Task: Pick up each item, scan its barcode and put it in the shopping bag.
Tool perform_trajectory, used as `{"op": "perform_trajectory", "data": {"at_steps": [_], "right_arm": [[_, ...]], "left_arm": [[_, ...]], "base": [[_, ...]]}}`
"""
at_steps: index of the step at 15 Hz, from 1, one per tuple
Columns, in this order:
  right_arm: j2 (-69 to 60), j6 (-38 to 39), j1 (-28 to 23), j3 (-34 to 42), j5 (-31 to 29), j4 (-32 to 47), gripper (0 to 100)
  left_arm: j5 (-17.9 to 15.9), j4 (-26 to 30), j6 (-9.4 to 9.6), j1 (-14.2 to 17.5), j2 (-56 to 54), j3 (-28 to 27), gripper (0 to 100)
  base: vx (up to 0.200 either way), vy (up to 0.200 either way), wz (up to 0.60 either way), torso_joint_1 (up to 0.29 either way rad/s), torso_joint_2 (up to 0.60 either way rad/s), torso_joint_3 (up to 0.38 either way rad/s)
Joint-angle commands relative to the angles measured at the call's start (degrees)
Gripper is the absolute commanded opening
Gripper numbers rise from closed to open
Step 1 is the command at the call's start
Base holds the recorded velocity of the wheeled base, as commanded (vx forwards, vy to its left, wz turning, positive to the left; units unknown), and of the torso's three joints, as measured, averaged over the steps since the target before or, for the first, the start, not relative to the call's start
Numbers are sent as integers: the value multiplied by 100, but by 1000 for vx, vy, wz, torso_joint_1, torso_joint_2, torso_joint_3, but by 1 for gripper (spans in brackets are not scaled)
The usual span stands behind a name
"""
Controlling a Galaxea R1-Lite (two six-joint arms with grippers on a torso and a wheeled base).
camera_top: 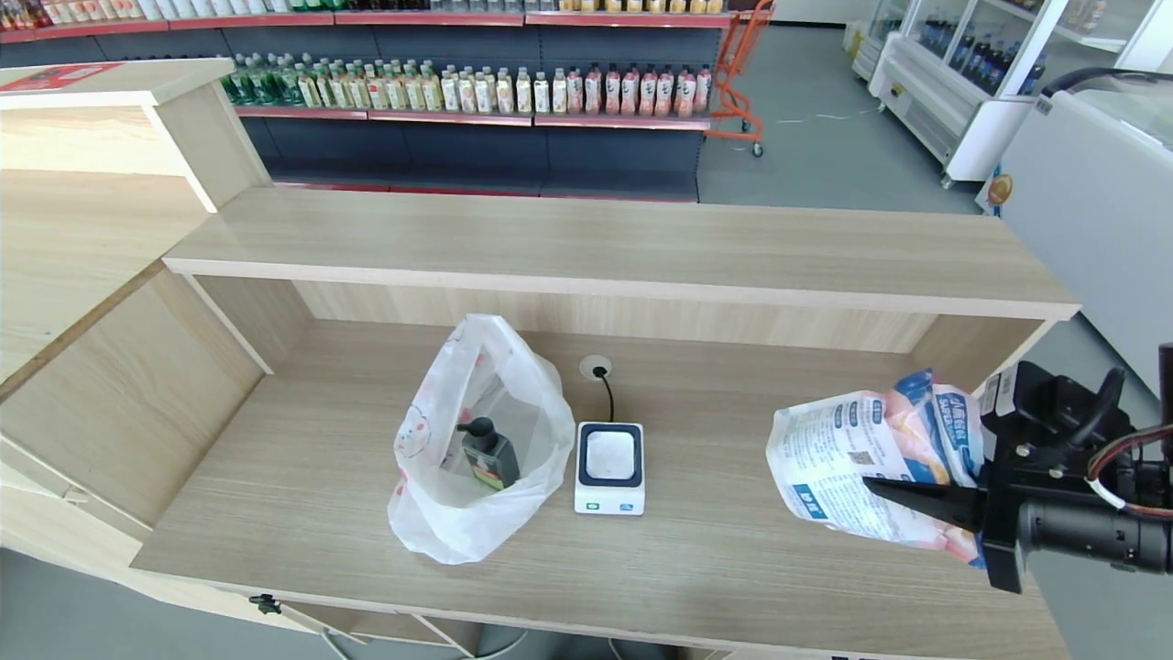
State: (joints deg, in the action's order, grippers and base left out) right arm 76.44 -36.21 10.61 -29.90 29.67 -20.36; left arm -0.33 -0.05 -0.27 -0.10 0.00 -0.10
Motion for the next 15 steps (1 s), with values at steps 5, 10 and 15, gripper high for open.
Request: {"op": "perform_trajectory", "data": {"at_steps": [5,10,15], "right_arm": [[697,-18,-252,-209,-5,-38,0],[1506,-308,-586,-763,21,-38,0],[2429,-835,-595,-1457,74,-38,0]], "left_arm": [[-11,-4,18,10,0,1,100],[-2,-4,9,10,0,1,100],[-2,-4,0,10,0,1,100]], "base": [[0,200,0,0,4,5],[0,120,0,3,-1,0],[0,0,0,0,0,0]]}}
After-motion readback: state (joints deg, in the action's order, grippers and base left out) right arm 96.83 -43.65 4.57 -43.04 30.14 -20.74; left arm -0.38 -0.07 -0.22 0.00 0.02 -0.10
